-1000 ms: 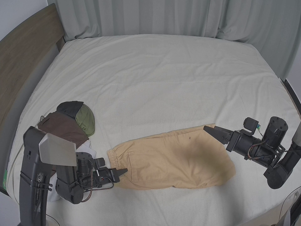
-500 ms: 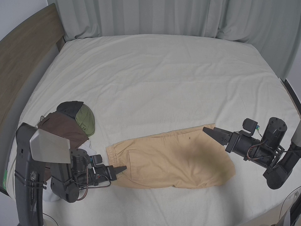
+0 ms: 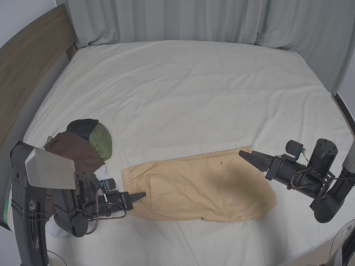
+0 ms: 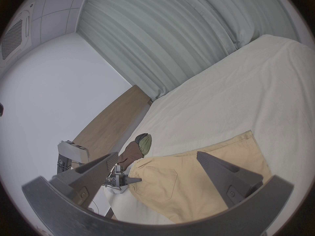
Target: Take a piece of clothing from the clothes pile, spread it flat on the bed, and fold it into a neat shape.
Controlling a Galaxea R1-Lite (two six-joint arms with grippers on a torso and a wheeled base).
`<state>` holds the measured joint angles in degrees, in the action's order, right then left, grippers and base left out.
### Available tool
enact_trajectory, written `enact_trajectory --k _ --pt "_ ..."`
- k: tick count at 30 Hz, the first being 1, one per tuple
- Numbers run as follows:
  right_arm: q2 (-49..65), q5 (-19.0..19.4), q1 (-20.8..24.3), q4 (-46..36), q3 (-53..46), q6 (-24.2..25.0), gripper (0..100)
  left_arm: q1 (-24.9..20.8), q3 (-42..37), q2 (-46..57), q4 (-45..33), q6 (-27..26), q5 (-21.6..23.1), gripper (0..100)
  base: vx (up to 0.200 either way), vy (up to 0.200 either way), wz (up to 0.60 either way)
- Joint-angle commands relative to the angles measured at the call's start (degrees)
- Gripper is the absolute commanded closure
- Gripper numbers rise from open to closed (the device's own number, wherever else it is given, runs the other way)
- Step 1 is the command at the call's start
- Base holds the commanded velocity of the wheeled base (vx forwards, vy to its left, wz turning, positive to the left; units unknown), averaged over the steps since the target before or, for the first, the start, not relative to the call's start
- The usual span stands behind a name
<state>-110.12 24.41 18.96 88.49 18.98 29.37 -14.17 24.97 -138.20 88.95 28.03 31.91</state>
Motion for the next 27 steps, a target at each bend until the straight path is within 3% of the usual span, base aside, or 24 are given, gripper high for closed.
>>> enact_trajectory --k 1,27 --pt "-0.1 0.0 0.0 0.0 0.0 0.0 0 0.0 -0.7 0.3 0.2 -0.1 0.1 100 0.000 0.000 0.00" --pt "-0.3 0.1 0.1 0.0 -0.1 0.0 0 9.0 -4.8 2.3 0.1 -5.5 9.2 100 0.000 0.000 0.00"
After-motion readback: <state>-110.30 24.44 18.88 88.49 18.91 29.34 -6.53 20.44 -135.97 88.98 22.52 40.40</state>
